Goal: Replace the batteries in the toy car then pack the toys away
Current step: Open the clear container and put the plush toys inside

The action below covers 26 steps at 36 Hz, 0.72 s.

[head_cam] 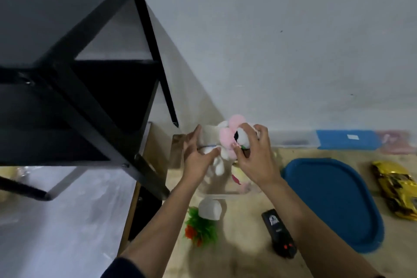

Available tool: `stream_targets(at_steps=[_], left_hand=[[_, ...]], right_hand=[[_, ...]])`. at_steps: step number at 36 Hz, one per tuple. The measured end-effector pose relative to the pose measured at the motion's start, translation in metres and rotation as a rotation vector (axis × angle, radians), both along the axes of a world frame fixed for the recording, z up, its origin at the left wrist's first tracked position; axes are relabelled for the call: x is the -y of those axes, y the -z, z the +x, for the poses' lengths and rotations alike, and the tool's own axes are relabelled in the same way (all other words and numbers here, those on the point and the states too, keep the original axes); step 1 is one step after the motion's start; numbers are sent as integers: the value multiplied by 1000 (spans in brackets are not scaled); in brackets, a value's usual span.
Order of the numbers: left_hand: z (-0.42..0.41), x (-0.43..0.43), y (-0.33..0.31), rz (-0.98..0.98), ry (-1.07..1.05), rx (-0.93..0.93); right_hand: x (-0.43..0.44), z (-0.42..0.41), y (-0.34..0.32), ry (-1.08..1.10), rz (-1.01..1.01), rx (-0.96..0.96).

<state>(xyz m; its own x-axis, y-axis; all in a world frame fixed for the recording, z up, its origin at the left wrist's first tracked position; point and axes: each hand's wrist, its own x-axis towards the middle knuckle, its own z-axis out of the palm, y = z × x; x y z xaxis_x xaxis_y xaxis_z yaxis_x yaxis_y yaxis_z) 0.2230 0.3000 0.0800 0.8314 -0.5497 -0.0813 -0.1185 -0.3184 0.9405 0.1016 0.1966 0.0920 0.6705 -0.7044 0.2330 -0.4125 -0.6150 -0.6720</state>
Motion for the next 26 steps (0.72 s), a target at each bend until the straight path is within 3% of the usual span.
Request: stream_targets(at_steps=[6,15,19,26], left_hand=[[14,22,15,111,38,-50],[19,30,30,113,-2,-242],[21,25,39,231,73,-162],[25,21,51,492,306,41]], right_hand=[[13,23,23,102,72,-84],[12,42,49,167,93,-262],[10,39,56,105,132,-324],[1,21,60,-45,-8,-392]])
